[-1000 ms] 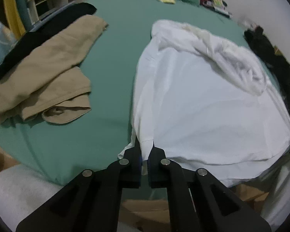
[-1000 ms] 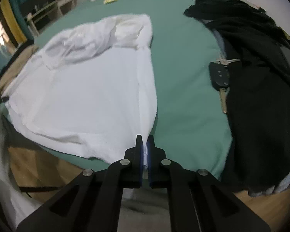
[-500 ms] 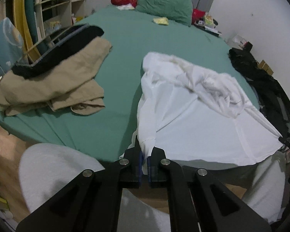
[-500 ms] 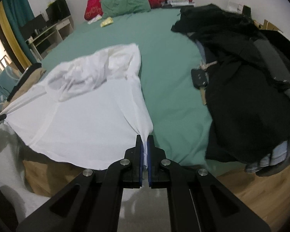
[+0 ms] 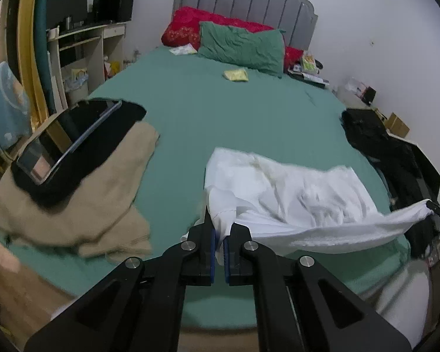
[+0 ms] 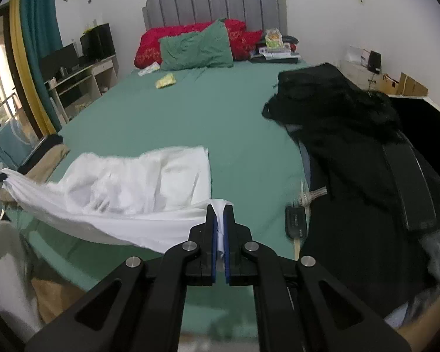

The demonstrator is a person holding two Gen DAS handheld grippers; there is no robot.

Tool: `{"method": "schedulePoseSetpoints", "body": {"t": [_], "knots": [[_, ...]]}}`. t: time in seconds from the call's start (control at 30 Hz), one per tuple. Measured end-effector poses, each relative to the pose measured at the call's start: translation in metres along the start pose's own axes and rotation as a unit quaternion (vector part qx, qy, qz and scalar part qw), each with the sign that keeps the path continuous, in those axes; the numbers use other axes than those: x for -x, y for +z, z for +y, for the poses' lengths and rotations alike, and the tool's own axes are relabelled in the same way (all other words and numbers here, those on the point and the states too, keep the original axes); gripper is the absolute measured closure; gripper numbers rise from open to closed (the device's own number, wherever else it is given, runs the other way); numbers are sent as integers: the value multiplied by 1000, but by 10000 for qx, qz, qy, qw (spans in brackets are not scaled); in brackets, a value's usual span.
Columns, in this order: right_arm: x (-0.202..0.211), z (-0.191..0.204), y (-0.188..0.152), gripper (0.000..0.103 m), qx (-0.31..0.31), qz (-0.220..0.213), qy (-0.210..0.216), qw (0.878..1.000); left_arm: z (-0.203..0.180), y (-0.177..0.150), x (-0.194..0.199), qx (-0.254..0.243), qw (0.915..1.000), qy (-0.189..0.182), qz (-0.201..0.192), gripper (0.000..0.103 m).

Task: Fold large clothes
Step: 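Lift the hem with both grippers and fold it toward the hood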

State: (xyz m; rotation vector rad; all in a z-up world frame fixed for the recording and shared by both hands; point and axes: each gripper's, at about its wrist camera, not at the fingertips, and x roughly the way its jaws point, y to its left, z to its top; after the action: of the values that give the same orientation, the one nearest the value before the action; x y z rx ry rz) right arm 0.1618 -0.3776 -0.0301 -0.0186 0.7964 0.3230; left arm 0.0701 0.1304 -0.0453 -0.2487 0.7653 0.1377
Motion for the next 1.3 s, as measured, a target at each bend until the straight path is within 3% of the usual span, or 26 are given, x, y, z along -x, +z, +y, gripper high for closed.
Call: {"method": "schedulePoseSetpoints", "body": {"t": [0.23, 0.6, 0.83, 0.87, 0.93, 0.97, 1.0, 1.07, 1.13, 1.23, 1.3], "knots": [[-51, -12, 42, 99, -76, -169, 132, 9997, 2, 41, -55, 112, 9999, 66, -109, 98], [-147, -33, 83, 99, -300, -133, 241, 9992, 0, 83, -155, 137, 9994, 303, 90, 98], [-215, -36, 84, 98, -375, 170, 166, 9990, 21, 87, -233, 531, 9963, 274, 622, 94], [-221, -36, 84, 96, -390, 218, 167, 9989, 25, 86, -241, 625, 9951, 253, 720, 91], [-233, -36, 79, 82, -439, 375, -29, 9983, 37, 79, -249, 958, 9916, 301, 815, 74], [-233, -37, 76, 66, -497, 382, -177, 9979, 42, 76, -248, 1032, 9908, 369, 788, 57], [-229, -38, 73, 51, -584, 349, -260, 9973, 46, 72, -243, 1083, 9906, 411, 726, 53], [-213, -40, 65, 39, -783, 283, -270, 9962, 49, 62, -229, 1129, 9912, 349, 605, 52], [-198, -43, 56, 39, -1014, 261, -227, 9942, 51, 47, -214, 1190, 9906, 258, 627, 51], [-171, -41, 27, 39, -1519, 270, 243, 9877, 45, 23, -202, 1136, 9901, 144, 814, 50], [-163, -30, 2, 39, -1629, 509, 492, 9841, 38, 3, -199, 1038, 9894, 92, 1006, 50]]}}
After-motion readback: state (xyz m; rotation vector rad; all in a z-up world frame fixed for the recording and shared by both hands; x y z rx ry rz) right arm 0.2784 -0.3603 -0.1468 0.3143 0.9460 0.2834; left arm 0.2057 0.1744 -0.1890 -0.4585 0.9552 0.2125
